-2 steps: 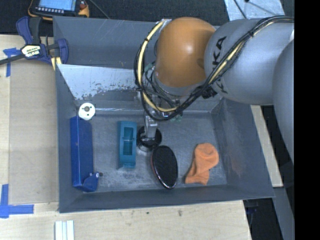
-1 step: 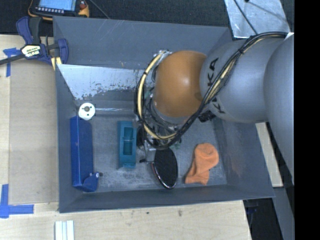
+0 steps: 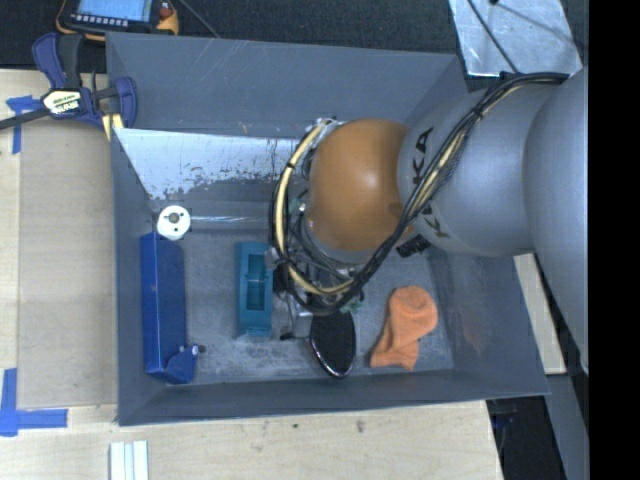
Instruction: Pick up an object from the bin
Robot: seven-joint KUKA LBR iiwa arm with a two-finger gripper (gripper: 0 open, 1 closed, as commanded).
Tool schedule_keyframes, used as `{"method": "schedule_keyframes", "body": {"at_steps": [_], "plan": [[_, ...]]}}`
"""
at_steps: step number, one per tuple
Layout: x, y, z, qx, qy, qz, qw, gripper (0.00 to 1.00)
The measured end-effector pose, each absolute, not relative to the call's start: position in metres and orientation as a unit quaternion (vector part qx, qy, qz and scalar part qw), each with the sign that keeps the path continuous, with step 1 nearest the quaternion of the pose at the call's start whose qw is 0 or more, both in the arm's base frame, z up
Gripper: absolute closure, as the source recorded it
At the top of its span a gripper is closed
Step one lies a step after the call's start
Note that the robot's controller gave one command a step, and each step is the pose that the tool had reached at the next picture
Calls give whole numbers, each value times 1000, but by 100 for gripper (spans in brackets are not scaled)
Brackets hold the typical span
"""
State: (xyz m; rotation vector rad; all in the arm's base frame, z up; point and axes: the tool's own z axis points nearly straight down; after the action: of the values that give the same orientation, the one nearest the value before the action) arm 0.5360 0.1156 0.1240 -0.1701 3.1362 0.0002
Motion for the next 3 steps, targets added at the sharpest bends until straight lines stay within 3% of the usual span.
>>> {"method": "schedule_keyframes", "body": {"at_steps": [1, 2, 3], "plan": [[555, 101, 120, -114, 993, 1, 0, 0], [566, 81, 133, -90, 996, 0, 2, 0], [578, 99, 128, -84, 996, 0, 3, 0]]}}
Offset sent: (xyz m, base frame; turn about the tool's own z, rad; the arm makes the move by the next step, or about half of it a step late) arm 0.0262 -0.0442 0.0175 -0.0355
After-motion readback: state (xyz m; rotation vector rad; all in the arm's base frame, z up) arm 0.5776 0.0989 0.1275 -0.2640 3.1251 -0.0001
